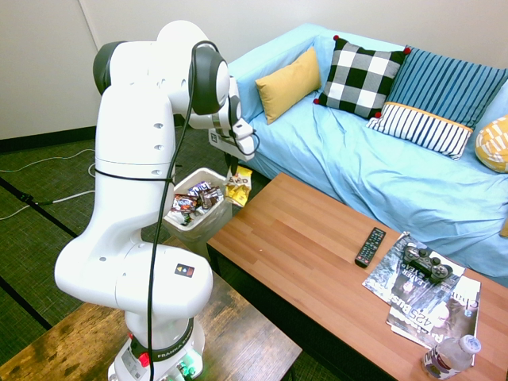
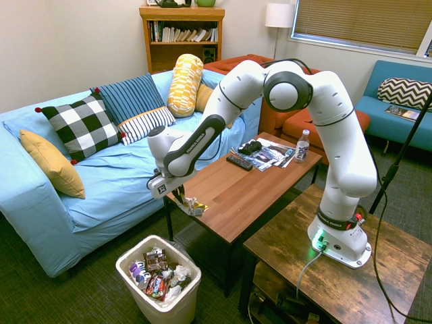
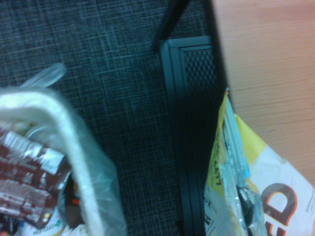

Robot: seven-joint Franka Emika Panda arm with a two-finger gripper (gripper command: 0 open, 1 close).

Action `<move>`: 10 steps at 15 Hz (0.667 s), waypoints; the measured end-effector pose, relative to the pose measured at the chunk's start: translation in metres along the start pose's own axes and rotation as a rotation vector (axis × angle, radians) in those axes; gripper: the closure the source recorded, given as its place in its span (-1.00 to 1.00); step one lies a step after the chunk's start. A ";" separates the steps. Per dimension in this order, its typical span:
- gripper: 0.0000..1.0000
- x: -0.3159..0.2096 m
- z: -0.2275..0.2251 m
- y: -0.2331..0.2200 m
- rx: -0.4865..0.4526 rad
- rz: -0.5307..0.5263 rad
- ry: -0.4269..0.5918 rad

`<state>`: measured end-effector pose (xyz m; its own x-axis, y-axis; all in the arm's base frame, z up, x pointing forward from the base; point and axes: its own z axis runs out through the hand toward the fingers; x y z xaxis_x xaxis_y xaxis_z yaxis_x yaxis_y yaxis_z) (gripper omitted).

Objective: Throw the chip bag in the trash bin

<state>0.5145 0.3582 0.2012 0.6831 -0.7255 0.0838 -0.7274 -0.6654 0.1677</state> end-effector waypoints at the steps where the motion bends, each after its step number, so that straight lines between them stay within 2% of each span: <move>1: 1.00 -0.025 0.001 -0.013 -0.006 -0.026 0.015; 4: 1.00 -0.093 0.013 -0.055 -0.009 -0.093 0.042; 7: 1.00 -0.133 0.019 -0.086 0.019 -0.124 0.046; 8: -1.00 -0.141 0.021 -0.093 0.030 -0.125 0.041; 10: -1.00 -0.154 0.028 -0.102 0.042 -0.120 0.029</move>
<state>0.4819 0.5328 0.1440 0.7668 -0.6349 0.0941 -0.6416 -0.7547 0.1368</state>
